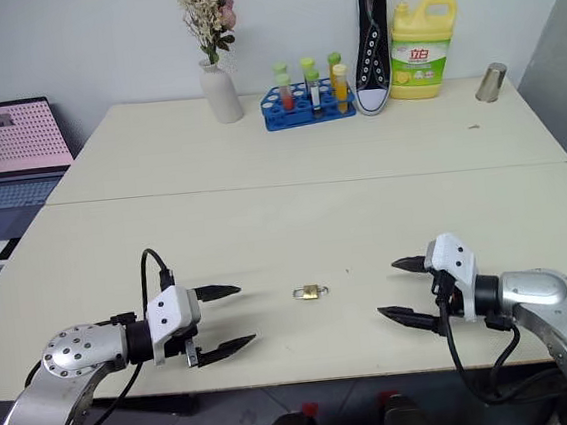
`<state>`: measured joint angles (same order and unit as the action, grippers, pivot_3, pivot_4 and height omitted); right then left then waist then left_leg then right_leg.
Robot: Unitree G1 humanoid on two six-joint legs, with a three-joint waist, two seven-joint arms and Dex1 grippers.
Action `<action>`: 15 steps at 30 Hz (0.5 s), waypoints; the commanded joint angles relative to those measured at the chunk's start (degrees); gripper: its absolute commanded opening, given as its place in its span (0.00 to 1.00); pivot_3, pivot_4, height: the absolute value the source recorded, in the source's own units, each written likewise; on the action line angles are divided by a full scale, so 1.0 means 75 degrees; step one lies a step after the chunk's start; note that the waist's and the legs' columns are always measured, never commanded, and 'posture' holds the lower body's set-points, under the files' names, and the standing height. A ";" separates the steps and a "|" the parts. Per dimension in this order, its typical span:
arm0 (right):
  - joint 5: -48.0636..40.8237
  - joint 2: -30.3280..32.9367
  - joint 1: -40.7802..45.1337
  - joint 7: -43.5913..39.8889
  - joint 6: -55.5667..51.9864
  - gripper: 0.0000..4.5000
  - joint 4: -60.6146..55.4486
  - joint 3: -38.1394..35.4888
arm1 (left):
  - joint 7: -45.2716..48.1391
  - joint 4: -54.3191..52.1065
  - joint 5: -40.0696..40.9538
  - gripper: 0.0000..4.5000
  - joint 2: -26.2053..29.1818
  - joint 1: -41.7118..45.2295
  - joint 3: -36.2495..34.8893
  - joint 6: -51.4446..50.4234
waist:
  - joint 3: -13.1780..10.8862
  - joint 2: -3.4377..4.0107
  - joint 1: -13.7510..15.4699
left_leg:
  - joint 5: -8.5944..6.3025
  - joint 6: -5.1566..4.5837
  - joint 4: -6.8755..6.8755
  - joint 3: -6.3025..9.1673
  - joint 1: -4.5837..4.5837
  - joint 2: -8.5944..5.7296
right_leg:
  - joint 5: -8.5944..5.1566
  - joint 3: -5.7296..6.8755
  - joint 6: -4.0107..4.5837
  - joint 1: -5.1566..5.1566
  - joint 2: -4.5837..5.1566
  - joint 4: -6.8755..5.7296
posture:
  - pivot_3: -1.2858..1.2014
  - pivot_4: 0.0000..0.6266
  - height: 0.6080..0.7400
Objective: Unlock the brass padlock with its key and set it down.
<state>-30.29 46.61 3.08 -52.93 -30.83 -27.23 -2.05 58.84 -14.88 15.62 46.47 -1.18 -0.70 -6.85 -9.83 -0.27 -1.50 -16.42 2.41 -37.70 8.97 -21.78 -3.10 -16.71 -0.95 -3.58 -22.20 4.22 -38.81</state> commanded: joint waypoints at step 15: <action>-0.0115 -0.0023 -0.0326 0.0179 -0.0495 0.99 -0.0347 -0.0196 | 0.0388 0.0397 0.0410 1.00 -0.0620 0.1253 0.0425 -0.0214 | -0.0002 -0.0003 0.0000 | 0.0000 0.0001 -0.0004 0.0002 -0.0001 -0.0010 | 0.0000 0.0004 0.0000 0.0000 -0.0002 -0.0005 | 0.52 0.24 1.00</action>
<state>-29.40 46.35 0.67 -52.31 -33.28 -26.77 -2.08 61.81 -12.71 18.95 42.13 7.30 2.24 -9.55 -9.84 -0.29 -1.50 -16.41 2.42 -37.73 8.99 -21.80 -3.20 -16.71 -0.91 -3.58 -22.20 4.19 -38.85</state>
